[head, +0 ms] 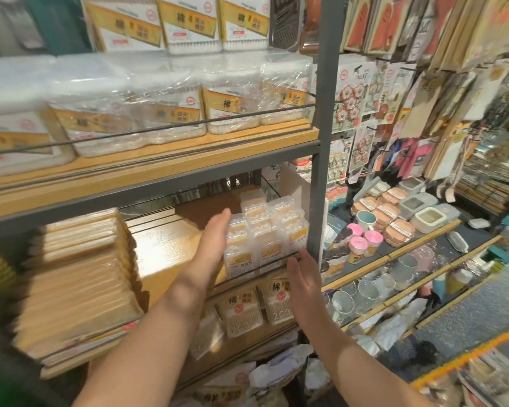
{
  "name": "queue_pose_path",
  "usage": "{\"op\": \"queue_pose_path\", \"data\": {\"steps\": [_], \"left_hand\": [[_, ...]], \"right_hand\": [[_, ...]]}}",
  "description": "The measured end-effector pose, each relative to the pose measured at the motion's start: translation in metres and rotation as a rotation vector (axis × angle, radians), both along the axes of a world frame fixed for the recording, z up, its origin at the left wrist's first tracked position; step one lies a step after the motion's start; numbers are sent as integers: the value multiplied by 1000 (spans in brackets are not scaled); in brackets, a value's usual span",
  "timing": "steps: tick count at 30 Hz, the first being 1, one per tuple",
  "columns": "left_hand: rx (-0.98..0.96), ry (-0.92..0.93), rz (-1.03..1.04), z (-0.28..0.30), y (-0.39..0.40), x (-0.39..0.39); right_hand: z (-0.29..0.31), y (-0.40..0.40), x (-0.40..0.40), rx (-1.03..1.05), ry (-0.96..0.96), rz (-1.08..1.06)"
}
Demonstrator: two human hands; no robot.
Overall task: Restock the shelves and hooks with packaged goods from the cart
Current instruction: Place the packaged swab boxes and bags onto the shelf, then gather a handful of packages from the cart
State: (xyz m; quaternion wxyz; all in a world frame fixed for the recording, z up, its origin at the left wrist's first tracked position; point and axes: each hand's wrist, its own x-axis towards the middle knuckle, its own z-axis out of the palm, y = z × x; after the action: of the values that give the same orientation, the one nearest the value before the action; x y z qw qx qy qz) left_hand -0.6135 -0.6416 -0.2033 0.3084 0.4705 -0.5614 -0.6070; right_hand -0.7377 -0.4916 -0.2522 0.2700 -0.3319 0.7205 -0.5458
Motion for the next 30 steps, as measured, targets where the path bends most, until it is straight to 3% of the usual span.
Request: {"op": "queue_pose_path", "data": {"steps": [5,8,12,15,20,26,30], "left_hand": [[138,194,187,9,17,-3],[-139,69,246,17,45,14],[-416,-42,160,8,103,31],[-501,-166,-76,-15,151,31],[-233,-135,-545,-61,235,24],[-75,-225,-980,-104,307,-2],[-69,-380,-1215,-115,344,-32]], "right_hand": [[1,14,10,-9,9,16],[-1,32,13,21,-10,-51],[-7,81,26,94,-175,-135],[-24,127,40,202,-140,-268],[-49,218,61,369,-153,-405],[-66,324,48,472,-199,-528],[-90,383,30,651,-259,-451]]}}
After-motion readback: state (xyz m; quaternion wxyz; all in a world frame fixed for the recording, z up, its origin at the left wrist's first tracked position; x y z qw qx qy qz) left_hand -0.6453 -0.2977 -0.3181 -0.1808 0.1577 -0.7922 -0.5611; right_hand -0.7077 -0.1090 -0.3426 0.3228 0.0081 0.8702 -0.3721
